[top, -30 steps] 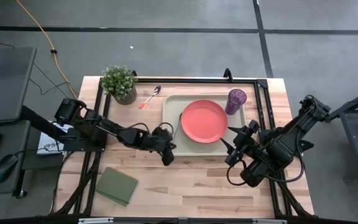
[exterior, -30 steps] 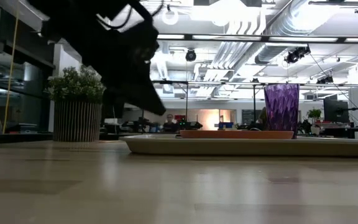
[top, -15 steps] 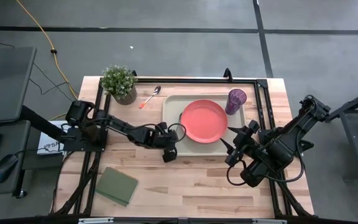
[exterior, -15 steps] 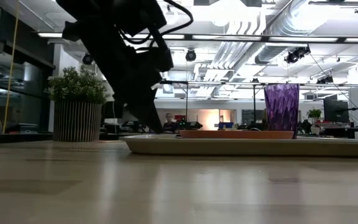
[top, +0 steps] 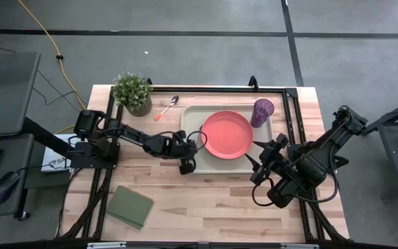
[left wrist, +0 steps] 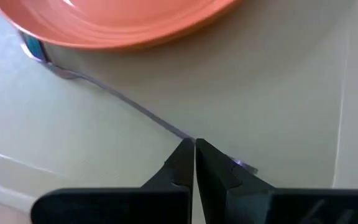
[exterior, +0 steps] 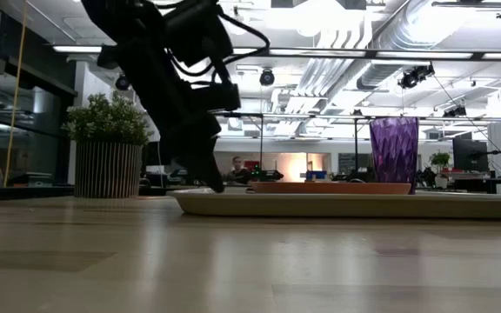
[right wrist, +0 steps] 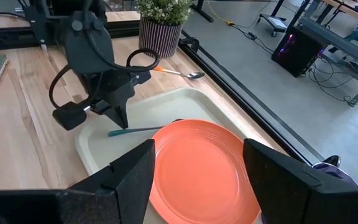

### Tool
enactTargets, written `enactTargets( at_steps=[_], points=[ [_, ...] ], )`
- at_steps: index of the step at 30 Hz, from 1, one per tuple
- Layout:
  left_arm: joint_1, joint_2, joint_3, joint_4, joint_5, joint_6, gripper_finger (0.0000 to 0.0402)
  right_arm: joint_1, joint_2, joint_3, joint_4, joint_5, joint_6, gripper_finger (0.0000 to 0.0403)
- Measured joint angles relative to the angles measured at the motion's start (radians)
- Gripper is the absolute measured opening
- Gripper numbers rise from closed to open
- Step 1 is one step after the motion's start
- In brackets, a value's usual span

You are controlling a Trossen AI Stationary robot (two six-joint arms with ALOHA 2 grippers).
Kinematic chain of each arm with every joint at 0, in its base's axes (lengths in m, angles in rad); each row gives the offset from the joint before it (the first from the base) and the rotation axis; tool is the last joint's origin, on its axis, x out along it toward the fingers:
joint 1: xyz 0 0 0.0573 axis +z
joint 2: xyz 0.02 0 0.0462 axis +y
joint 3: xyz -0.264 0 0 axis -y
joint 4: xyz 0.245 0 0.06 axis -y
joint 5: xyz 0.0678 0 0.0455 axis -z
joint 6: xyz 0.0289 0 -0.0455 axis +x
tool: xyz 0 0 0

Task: Pick and place plate/cup/fork/spoon on tray
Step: Put the blue fork on the white serving tray to the left of the orange plate

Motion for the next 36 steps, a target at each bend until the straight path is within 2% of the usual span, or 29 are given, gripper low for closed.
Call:
enactTargets(
  at_steps=[4, 15, 25, 36],
  points=[
    [0.004, 0.000, -0.020, 0.061, 0.051, 0.022, 0.0000, 0.000, 0.000, 0.000, 0.000, 0.001, 0.000, 0.0236],
    [0.001, 0.000, -0.021, 0.135, 0.055, 0.067, 0.0000, 0.000, 0.000, 0.000, 0.001, 0.006, 0.000, 0.0236],
    [0.024, 0.000, -0.021, 0.061, 0.043, 0.092, 0.0000, 0.000, 0.000, 0.000, 0.008, 0.006, 0.000, 0.0236],
    [0.024, -0.002, -0.021, -0.036, -0.056, 0.100, 0.0000, 0.000, 0.000, 0.000, 0.011, 0.006, 0.000, 0.0236]
  ],
)
